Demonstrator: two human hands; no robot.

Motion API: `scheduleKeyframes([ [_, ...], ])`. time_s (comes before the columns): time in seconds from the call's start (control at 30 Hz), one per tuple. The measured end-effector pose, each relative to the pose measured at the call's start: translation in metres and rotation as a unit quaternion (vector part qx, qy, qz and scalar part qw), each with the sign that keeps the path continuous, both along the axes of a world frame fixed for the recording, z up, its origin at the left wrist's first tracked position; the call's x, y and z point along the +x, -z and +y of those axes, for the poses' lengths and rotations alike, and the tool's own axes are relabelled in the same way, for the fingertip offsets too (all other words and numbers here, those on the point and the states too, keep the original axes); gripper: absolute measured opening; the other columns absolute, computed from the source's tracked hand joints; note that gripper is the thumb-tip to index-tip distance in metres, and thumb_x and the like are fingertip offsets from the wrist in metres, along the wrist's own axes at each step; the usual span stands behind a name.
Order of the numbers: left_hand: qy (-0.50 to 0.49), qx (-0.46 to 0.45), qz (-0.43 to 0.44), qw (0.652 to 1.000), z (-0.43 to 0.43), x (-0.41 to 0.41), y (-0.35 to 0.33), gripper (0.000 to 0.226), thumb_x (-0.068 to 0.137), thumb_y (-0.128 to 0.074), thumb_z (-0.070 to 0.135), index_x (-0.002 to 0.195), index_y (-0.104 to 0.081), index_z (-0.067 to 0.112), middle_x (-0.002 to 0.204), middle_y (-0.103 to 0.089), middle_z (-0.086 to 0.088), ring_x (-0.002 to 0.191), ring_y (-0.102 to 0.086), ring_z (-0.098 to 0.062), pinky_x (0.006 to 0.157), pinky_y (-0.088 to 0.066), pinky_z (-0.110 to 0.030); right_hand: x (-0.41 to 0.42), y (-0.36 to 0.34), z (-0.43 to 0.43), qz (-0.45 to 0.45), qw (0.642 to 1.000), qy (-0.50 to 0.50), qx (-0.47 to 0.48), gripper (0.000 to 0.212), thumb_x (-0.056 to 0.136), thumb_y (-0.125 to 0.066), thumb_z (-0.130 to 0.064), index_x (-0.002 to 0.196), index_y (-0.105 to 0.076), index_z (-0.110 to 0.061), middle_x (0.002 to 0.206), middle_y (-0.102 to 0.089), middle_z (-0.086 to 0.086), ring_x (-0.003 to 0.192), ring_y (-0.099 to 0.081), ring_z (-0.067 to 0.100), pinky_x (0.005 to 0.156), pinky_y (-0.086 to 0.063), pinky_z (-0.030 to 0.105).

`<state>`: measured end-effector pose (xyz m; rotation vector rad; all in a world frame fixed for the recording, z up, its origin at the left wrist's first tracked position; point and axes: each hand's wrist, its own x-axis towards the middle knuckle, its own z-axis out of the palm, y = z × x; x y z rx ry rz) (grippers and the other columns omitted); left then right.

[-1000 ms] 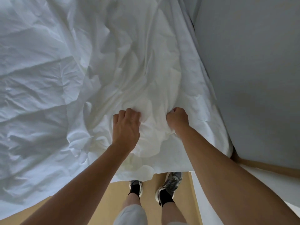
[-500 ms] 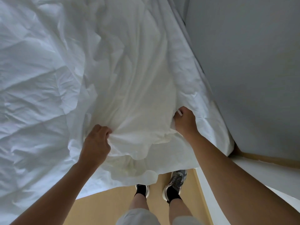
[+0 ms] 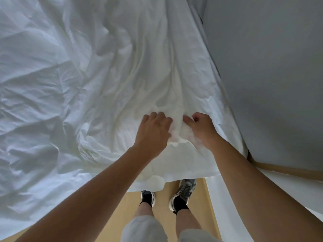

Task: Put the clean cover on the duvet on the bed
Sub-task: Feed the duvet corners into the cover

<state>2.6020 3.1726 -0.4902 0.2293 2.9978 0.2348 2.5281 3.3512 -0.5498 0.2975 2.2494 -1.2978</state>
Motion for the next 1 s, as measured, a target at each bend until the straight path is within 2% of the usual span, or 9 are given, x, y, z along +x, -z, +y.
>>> scheduleKeyframes([
  [0.1, -0.015, 0.002, -0.056, 0.998, 0.003, -0.013, 0.009, 0.013, 0.094, -0.061, 0.018, 0.105, -0.068, 0.016, 0.097, -0.065, -0.003, 0.089, -0.061, -0.025, 0.083, -0.041, -0.03, 0.001, -0.003, -0.001, 0.01, 1.0, -0.008, 0.005, 0.043, 0.091, -0.071, -0.04, 0.069, -0.046, -0.013, 0.064, -0.042, 0.002, 0.057, -0.038, 0.018, 0.056, -0.035, 0.032],
  [0.2, -0.022, 0.071, -0.075, 0.994, -0.012, -0.004, 0.005, 0.006, 0.092, -0.065, 0.016, 0.093, -0.069, 0.011, 0.087, -0.064, -0.005, 0.076, -0.064, -0.03, 0.068, -0.048, -0.033, 0.004, -0.002, -0.001, 0.004, 1.0, 0.02, -0.009, 0.043, 0.09, -0.072, -0.04, 0.07, -0.046, -0.013, 0.065, -0.039, 0.004, 0.057, -0.035, 0.018, 0.053, -0.032, 0.029],
  [0.4, -0.06, 0.104, -0.089, 0.989, -0.052, 0.032, -0.002, 0.004, 0.089, -0.07, 0.006, 0.088, -0.068, 0.009, 0.083, -0.062, -0.004, 0.068, -0.061, -0.028, 0.061, -0.048, -0.033, 0.006, -0.007, -0.002, -0.078, 0.995, 0.039, -0.055, 0.036, 0.086, -0.08, -0.034, 0.071, -0.054, -0.013, 0.065, -0.052, 0.004, 0.051, -0.046, 0.019, 0.045, -0.039, 0.024],
  [0.5, -0.075, 0.105, -0.078, 0.989, -0.054, 0.041, 0.001, 0.008, 0.088, -0.069, 0.004, 0.087, -0.065, 0.011, 0.079, -0.059, -0.001, 0.063, -0.058, -0.025, 0.058, -0.042, -0.028, 0.006, -0.014, -0.008, -0.097, 0.991, 0.037, -0.078, 0.033, 0.084, -0.081, -0.033, 0.073, -0.058, -0.012, 0.074, -0.06, 0.007, 0.061, -0.055, 0.022, 0.056, -0.046, 0.028],
  [0.63, -0.108, 0.102, -0.056, 0.987, -0.05, 0.044, 0.003, 0.008, 0.088, -0.066, 0.006, 0.088, -0.062, 0.013, 0.08, -0.059, -0.002, 0.063, -0.059, -0.028, 0.055, -0.047, -0.032, 0.004, -0.025, 0.005, -0.247, 0.951, 0.049, -0.179, 0.037, 0.079, -0.085, -0.043, 0.086, -0.064, -0.013, 0.081, -0.074, 0.004, 0.065, -0.069, 0.018, 0.066, -0.057, 0.034],
  [0.7, -0.106, 0.103, -0.044, 0.988, -0.046, 0.043, 0.005, 0.008, 0.088, -0.064, 0.006, 0.09, -0.061, 0.014, 0.081, -0.059, -0.002, 0.063, -0.059, -0.029, 0.054, -0.046, -0.032, 0.011, -0.025, 0.012, -0.292, 0.945, -0.007, -0.149, 0.047, 0.073, -0.089, -0.042, 0.104, -0.066, -0.015, 0.092, -0.078, 0.003, 0.081, -0.075, 0.021, 0.068, -0.06, 0.036],
  [0.77, -0.099, 0.097, -0.039, 0.99, -0.045, 0.041, 0.007, 0.012, 0.086, -0.064, 0.004, 0.093, -0.063, 0.013, 0.082, -0.06, -0.003, 0.06, -0.059, -0.031, 0.053, -0.04, -0.028, 0.025, -0.02, 0.009, -0.279, 0.955, -0.019, -0.103, 0.052, 0.069, -0.092, -0.037, 0.108, -0.063, -0.018, 0.099, -0.076, 0.004, 0.087, -0.074, 0.022, 0.06, -0.058, 0.03],
  [0.87, -0.109, 0.089, -0.06, 0.988, -0.048, 0.039, 0.009, 0.018, 0.084, -0.063, 0.001, 0.097, -0.065, 0.013, 0.087, -0.063, -0.004, 0.063, -0.061, -0.033, 0.056, -0.039, -0.028, 0.042, -0.009, -0.002, -0.19, 0.979, 0.016, -0.067, 0.049, 0.067, -0.093, -0.035, 0.097, -0.056, -0.024, 0.099, -0.069, 0.002, 0.081, -0.07, 0.017, 0.054, -0.055, 0.024],
  [1.0, -0.107, 0.108, -0.094, 0.984, -0.049, 0.034, 0.003, 0.016, 0.087, -0.061, 0.006, 0.1, -0.063, 0.016, 0.09, -0.063, 0.0, 0.073, -0.064, -0.03, 0.061, -0.049, -0.033, 0.04, -0.007, -0.009, -0.137, 0.985, 0.023, -0.098, 0.058, 0.066, -0.09, -0.052, 0.108, -0.062, -0.023, 0.105, -0.071, -0.003, 0.094, -0.069, 0.016, 0.073, -0.057, 0.029],
])
